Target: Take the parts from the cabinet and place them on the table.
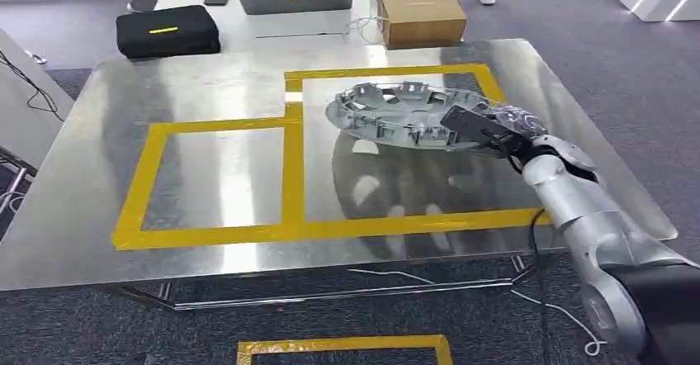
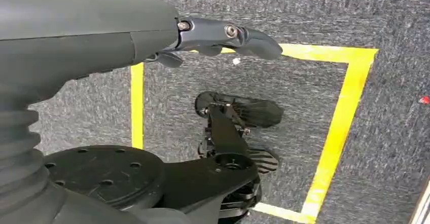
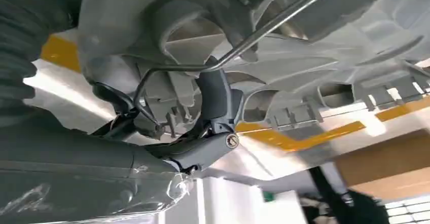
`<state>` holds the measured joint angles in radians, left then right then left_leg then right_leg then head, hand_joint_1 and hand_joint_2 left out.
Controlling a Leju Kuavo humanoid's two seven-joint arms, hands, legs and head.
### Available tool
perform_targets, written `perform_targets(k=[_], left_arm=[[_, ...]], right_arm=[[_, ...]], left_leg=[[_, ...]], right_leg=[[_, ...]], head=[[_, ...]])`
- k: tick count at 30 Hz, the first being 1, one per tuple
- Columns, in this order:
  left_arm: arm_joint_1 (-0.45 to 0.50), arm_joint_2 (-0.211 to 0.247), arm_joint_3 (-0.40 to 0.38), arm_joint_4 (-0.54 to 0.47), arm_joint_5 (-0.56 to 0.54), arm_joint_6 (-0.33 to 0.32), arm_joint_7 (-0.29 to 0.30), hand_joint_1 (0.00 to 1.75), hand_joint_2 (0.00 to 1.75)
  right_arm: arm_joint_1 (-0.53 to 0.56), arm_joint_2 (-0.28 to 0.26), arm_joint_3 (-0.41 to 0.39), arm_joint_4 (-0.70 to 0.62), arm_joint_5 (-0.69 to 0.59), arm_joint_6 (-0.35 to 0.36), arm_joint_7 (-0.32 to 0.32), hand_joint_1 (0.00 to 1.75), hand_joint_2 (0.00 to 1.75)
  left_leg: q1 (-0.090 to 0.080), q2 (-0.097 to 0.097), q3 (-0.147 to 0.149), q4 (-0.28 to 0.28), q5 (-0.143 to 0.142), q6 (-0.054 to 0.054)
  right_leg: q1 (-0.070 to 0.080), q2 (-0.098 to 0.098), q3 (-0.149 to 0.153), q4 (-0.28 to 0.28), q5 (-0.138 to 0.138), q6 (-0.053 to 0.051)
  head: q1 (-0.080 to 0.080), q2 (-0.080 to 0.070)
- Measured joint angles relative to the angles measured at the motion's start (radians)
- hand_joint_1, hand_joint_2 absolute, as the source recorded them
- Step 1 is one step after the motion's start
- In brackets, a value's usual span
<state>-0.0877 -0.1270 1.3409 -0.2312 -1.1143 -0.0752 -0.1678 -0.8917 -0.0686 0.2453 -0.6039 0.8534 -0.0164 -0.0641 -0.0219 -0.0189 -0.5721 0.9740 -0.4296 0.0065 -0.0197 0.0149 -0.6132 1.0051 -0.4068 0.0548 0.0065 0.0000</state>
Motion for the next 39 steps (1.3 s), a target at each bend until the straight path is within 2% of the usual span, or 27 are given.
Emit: perform_targets(k=[7, 14, 17, 20, 21, 27, 30, 33, 39], left_arm=[[0.000, 0.002, 0.000, 0.000, -0.002, -0.001, 0.000, 0.00, 1.75], [0.000, 0.002, 0.000, 0.000, -0.002, -0.002, 0.000, 0.00, 1.75], [0.001, 0.002, 0.000, 0.000, -0.001, -0.001, 0.000, 0.00, 1.75], [0.001, 0.002, 0.001, 0.000, 0.007, 0.003, 0.000, 0.00, 1.75], [0.000, 0.002, 0.001, 0.000, 0.009, 0.003, 0.000, 0.00, 1.75], [0.002, 0.002, 0.001, 0.000, 0.012, 0.004, 0.003, 0.00, 1.75], [0.002, 0.002, 0.001, 0.000, 0.013, 0.010, 0.010, 0.00, 1.75], [0.002, 0.002, 0.002, 0.000, 0.013, 0.011, 0.011, 0.00, 1.75], [0.002, 0.002, 0.002, 0.000, 0.011, 0.011, -0.003, 0.00, 1.75]], right_arm=[[-0.004, 0.028, 0.076, -0.008, -0.019, 0.003, -0.015, 1.75, 1.75], [-0.004, 0.036, 0.114, -0.016, -0.029, 0.003, -0.013, 1.75, 1.75], [-0.004, 0.037, 0.122, -0.016, -0.047, -0.014, 0.026, 1.75, 1.75], [-0.004, 0.040, 0.124, -0.016, -0.052, -0.101, 0.129, 1.75, 1.75], [-0.005, 0.042, 0.124, -0.016, -0.053, -0.118, 0.143, 1.75, 1.75], [-0.005, 0.044, 0.124, -0.016, -0.050, -0.146, 0.166, 1.75, 1.75], [-0.005, 0.044, 0.124, -0.016, -0.013, -0.215, 0.222, 1.75, 1.75], [-0.005, 0.044, 0.115, -0.016, 0.005, -0.251, 0.265, 1.75, 1.75], [-0.005, 0.044, 0.101, -0.016, 0.032, -0.270, 0.274, 1.75, 1.75]], left_leg=[[0.000, 0.000, 0.000, 0.000, 0.000, 0.000], [0.000, 0.000, 0.000, 0.000, 0.000, 0.000], [0.000, 0.000, 0.000, 0.000, 0.000, 0.000], [0.000, 0.000, 0.000, 0.000, 0.000, 0.000], [0.000, 0.000, 0.000, 0.000, 0.000, 0.000], [0.000, -0.001, -0.001, 0.000, 0.000, 0.000], [0.000, -0.001, -0.001, 0.000, 0.000, 0.000], [0.000, -0.001, -0.001, 0.000, 0.000, 0.000], [0.000, -0.001, -0.001, 0.000, 0.000, 0.000]], right_leg=[[0.000, 0.000, 0.001, 0.000, 0.000, 0.000], [0.000, 0.000, 0.000, 0.000, 0.000, 0.000], [0.000, 0.000, 0.000, 0.000, 0.000, 0.000], [0.000, -0.001, 0.000, 0.000, 0.000, 0.000], [0.000, -0.002, 0.000, 0.000, 0.000, 0.000], [0.000, -0.002, 0.000, 0.000, 0.000, 0.000], [0.000, -0.002, 0.000, -0.001, 0.000, 0.000], [0.000, -0.002, 0.000, -0.001, 0.000, 0.000], [0.000, -0.002, 0.000, -0.001, 0.000, 0.000]], head=[[0.000, 0.000], [0.000, 0.000], [0.000, 0.000], [-0.001, 0.000], [0.000, 0.000], [0.000, 0.000], [0.000, 0.000], [0.000, 0.000], [0.000, 0.000]])
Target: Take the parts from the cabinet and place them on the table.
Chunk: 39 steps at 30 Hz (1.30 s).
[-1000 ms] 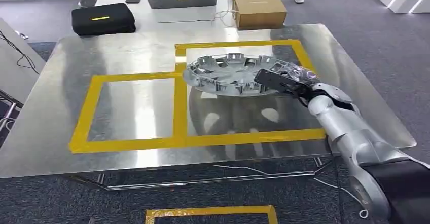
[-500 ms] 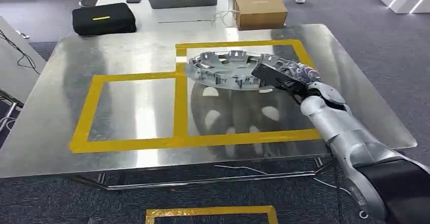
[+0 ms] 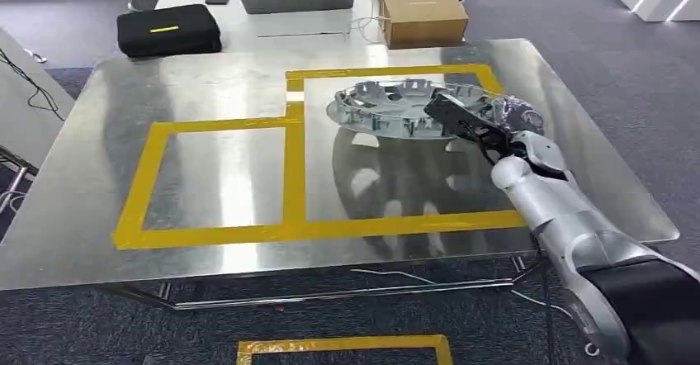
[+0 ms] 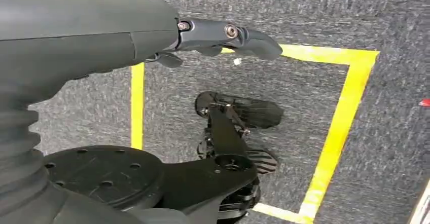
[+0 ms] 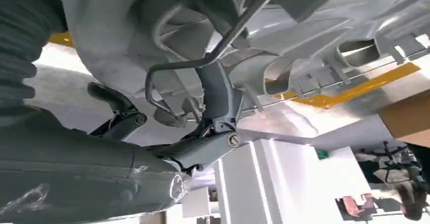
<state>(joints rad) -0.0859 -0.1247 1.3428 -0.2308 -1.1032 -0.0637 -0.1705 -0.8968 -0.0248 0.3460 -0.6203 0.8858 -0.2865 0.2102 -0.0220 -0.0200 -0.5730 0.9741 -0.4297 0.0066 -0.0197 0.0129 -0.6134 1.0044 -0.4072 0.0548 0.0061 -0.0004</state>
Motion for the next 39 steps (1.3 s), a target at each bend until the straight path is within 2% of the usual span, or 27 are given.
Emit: perform_targets(k=[18, 21, 22, 26, 27, 35, 39], left_arm=[[0.000, 0.000, -0.008, 0.001, -0.034, -0.002, -0.020, 0.00, 1.75], [0.001, 0.000, -0.011, 0.001, -0.043, -0.019, -0.033, 0.00, 1.75], [0.001, 0.000, -0.011, 0.001, -0.046, -0.026, -0.034, 0.00, 1.75], [0.002, 0.000, -0.013, 0.002, -0.049, -0.040, -0.018, 0.00, 1.75], [0.003, 0.000, -0.014, 0.002, -0.049, -0.038, -0.014, 0.00, 0.00], [0.003, 0.000, -0.016, 0.004, -0.050, -0.021, 0.037, 0.00, 0.00], [0.003, 0.000, -0.016, 0.004, -0.052, -0.020, 0.041, 0.00, 0.00]], right_arm=[[0.005, 0.000, -0.017, 0.000, 0.015, 0.002, -0.010, 1.75, 1.75], [0.005, 0.000, -0.018, 0.000, 0.014, 0.003, -0.016, 1.75, 1.75], [0.006, 0.000, -0.019, 0.000, 0.014, 0.004, -0.019, 0.00, 0.00], [0.006, 0.000, -0.032, 0.000, 0.020, 0.006, -0.027, 0.00, 0.00], [0.006, 0.000, -0.034, 0.000, 0.022, 0.006, -0.027, 0.00, 0.00], [0.006, 0.000, -0.041, 0.000, 0.028, 0.019, -0.032, 0.00, 0.00], [0.006, 0.000, -0.042, 0.000, 0.031, 0.019, -0.032, 0.00, 0.00]], left_leg=[[0.000, 0.000, 0.000, 0.000, 0.000, 0.000], [0.000, 0.000, 0.000, 0.000, 0.000, 0.000], [0.000, 0.000, 0.000, 0.000, 0.000, 0.000], [0.000, 0.000, 0.000, 0.000, 0.000, 0.000], [0.000, 0.000, 0.000, 0.000, 0.000, 0.000], [0.000, 0.000, 0.000, 0.000, 0.000, 0.000], [0.000, 0.000, 0.000, 0.000, 0.000, 0.000]], right_leg=[[0.000, 0.000, 0.000, 0.000, 0.000, 0.000], [0.000, 0.000, 0.000, 0.000, 0.000, 0.000], [0.000, 0.000, 0.000, 0.000, 0.000, 0.000], [0.000, 0.000, 0.000, 0.000, 0.000, 0.000], [0.000, 0.000, 0.000, 0.000, 0.000, 0.000], [0.000, 0.000, 0.000, 0.000, 0.000, 0.000], [0.000, 0.000, 0.000, 0.000, 0.000, 0.000]], head=[[0.000, 0.000], [0.000, 0.000], [0.000, 0.000], [0.000, 0.000], [0.000, 0.000], [0.000, 0.000], [0.000, 0.000]])
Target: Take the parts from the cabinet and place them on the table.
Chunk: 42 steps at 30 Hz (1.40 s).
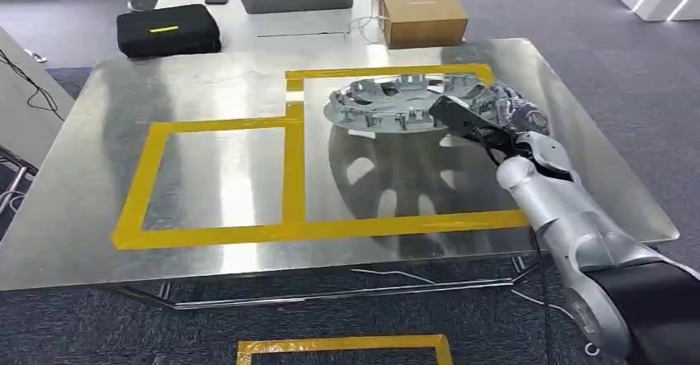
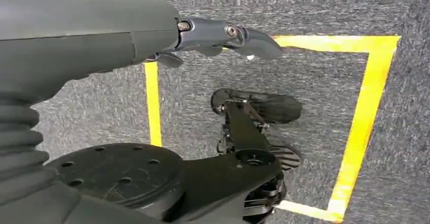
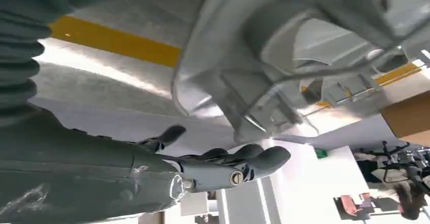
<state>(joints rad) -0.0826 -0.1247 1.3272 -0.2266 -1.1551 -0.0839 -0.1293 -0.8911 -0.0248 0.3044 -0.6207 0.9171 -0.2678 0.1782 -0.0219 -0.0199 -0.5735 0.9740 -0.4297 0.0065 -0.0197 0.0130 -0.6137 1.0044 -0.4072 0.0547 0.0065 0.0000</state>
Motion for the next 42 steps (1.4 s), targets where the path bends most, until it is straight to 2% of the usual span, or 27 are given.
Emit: perform_targets(k=[35, 37, 40, 42], left_arm=[[-0.001, 0.000, 0.000, 0.002, 0.004, 0.003, 0.012, 0.00, 0.00], [-0.001, 0.000, 0.000, 0.002, 0.003, 0.003, 0.012, 0.00, 0.00], [-0.001, -0.002, 0.000, 0.002, 0.003, 0.005, 0.015, 0.00, 0.00], [-0.001, -0.004, 0.000, 0.002, 0.002, 0.008, 0.016, 0.00, 0.00]], right_arm=[[-0.006, 0.002, -0.009, -0.005, 0.012, 0.000, -0.003, 0.00, 0.00], [-0.003, 0.002, -0.009, -0.011, 0.037, -0.047, -0.002, 0.00, 0.00], [0.008, 0.002, -0.010, -0.047, 0.096, -0.201, -0.004, 0.00, 0.00], [0.021, 0.000, -0.018, -0.082, 0.132, -0.259, -0.006, 0.00, 0.00]], left_leg=[[0.000, 0.000, 0.000, 0.000, 0.000, 0.000], [0.000, 0.000, 0.000, 0.000, 0.000, 0.000], [0.000, 0.000, 0.000, 0.000, 0.000, 0.000], [0.000, 0.000, 0.000, 0.000, 0.000, 0.000]], right_leg=[[0.000, 0.000, 0.000, 0.000, 0.000, 0.000], [0.000, 0.000, 0.000, 0.000, 0.000, 0.000], [0.000, 0.000, 0.000, 0.000, 0.000, 0.000], [0.000, 0.000, 0.000, 0.000, 0.000, 0.000]], head=[[-0.001, 0.000], [0.000, 0.000], [-0.001, 0.000], [0.000, 0.000]])
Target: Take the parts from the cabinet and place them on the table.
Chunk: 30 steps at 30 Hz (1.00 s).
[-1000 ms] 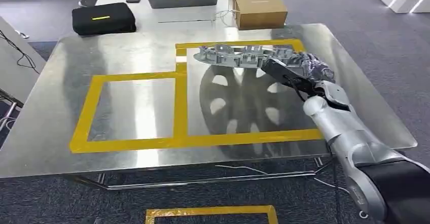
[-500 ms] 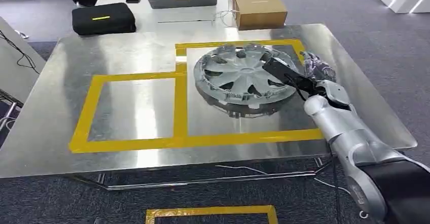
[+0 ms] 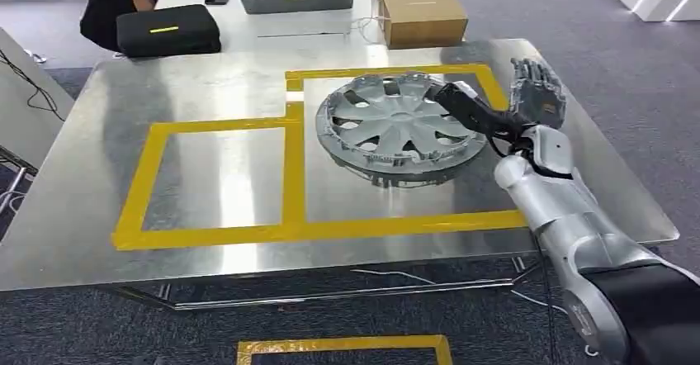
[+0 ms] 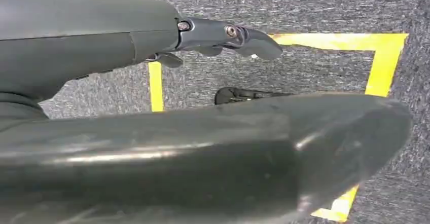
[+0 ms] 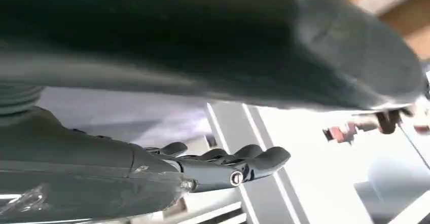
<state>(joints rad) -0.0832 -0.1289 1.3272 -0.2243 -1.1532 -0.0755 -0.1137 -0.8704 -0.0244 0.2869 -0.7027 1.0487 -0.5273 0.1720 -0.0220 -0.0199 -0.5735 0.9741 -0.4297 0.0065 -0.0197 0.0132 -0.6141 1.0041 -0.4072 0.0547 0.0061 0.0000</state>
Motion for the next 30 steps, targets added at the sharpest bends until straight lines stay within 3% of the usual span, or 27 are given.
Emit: perform_targets(k=[5, 11, 19, 21, 24, 27, 30], left_arm=[[0.000, -0.002, 0.000, 0.000, -0.005, 0.002, 0.003, 0.00, 0.00], [0.000, -0.002, 0.000, 0.000, 0.002, 0.002, 0.003, 0.00, 0.00], [0.000, -0.002, 0.000, 0.000, 0.013, 0.006, -0.013, 0.00, 0.00], [0.001, -0.004, 0.001, 0.000, 0.018, 0.011, -0.018, 0.00, 0.00], [0.006, -0.007, 0.008, 0.001, 0.039, 0.026, -0.026, 0.00, 0.00], [0.015, -0.011, 0.013, 0.000, 0.052, 0.035, -0.031, 0.00, 0.00], [0.015, -0.015, 0.016, 0.000, 0.054, 0.037, -0.033, 0.00, 0.00]], right_arm=[[0.026, -0.004, -0.016, -0.061, 0.021, 0.018, -0.002, 0.00, 0.00], [0.030, 0.003, -0.024, -0.067, -0.099, 0.219, -0.060, 0.00, 0.00], [0.030, 0.016, -0.019, -0.177, -0.100, 0.219, -0.060, 0.00, 0.00], [0.033, -0.004, -0.013, -0.244, -0.067, 0.202, -0.047, 0.00, 0.00], [0.042, -0.089, -0.011, -0.419, -0.042, 0.170, -0.031, 0.00, 0.00], [0.072, -0.196, -0.037, -0.609, -0.060, 0.182, -0.037, 0.00, 0.00], [0.093, -0.253, -0.063, -0.717, -0.063, 0.193, -0.045, 0.00, 0.00]], left_leg=[[0.000, 0.000, 0.000, 0.000, 0.000, 0.000], [0.000, 0.000, 0.000, 0.000, 0.000, 0.000], [0.000, 0.000, 0.000, 0.000, 0.000, 0.000], [0.000, -0.001, 0.000, 0.000, 0.000, 0.000], [0.000, -0.001, 0.000, 0.000, 0.000, 0.000], [0.000, -0.002, -0.001, 0.000, -0.002, 0.002], [0.000, 0.000, 0.000, 0.000, -0.003, 0.004]], right_leg=[[0.000, 0.000, 0.000, -0.001, 0.000, 0.000], [0.000, 0.000, 0.001, -0.001, 0.000, 0.000], [0.000, 0.000, 0.000, -0.001, 0.000, 0.000], [0.000, -0.001, 0.000, -0.001, 0.000, 0.000], [0.000, -0.002, 0.001, -0.003, 0.000, 0.000], [0.000, -0.002, 0.003, -0.005, 0.000, 0.001], [0.000, 0.001, 0.003, -0.006, 0.000, 0.001]], head=[[0.000, 0.000], [0.000, 0.000], [0.000, 0.000], [0.000, 0.000], [0.000, 0.000], [0.000, 0.000], [0.001, 0.000]])
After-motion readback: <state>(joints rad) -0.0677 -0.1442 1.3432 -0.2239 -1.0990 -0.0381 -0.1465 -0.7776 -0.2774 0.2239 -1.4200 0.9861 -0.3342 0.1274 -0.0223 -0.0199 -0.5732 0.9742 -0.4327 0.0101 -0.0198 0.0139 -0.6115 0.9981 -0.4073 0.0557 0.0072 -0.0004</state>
